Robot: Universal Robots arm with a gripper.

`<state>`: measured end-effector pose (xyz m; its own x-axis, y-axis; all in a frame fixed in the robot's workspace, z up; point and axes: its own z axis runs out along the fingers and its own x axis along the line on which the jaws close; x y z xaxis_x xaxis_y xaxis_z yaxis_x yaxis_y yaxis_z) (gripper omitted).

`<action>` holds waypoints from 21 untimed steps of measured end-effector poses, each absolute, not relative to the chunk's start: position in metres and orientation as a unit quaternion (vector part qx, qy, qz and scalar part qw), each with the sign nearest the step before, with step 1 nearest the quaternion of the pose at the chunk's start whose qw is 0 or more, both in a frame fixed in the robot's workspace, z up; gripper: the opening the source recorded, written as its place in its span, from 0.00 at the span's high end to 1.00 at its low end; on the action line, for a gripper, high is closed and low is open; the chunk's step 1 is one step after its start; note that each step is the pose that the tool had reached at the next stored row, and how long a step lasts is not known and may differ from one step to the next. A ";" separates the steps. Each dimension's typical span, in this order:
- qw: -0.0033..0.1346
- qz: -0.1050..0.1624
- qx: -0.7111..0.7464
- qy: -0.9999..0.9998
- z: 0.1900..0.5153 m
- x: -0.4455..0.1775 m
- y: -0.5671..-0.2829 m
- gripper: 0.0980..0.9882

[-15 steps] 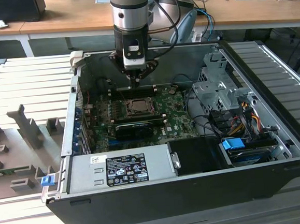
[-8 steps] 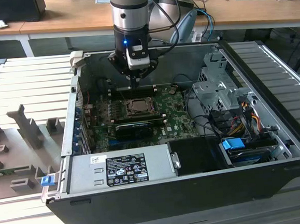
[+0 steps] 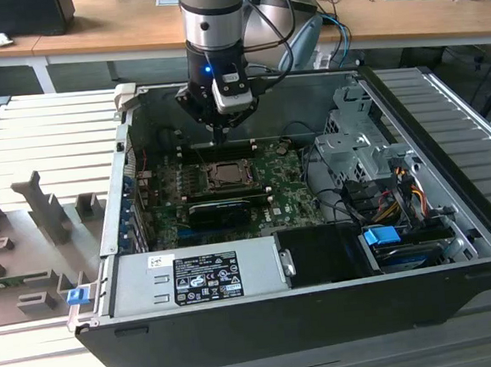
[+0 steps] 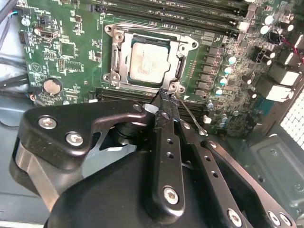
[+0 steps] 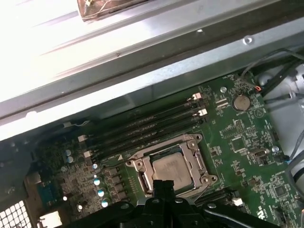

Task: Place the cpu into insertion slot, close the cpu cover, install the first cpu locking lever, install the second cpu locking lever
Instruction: 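Install the first cpu locking lever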

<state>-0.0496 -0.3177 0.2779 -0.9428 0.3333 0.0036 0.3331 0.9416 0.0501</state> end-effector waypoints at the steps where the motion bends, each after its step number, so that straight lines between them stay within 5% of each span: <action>1: 0.002 0.025 0.164 0.986 0.278 -0.050 -0.318 0.99; 21: -0.001 0.025 0.014 1.000 0.278 -0.050 -0.318 0.99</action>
<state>-0.0496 -0.3177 0.2779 -0.9996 0.0271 0.0036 0.0273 0.9984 0.0502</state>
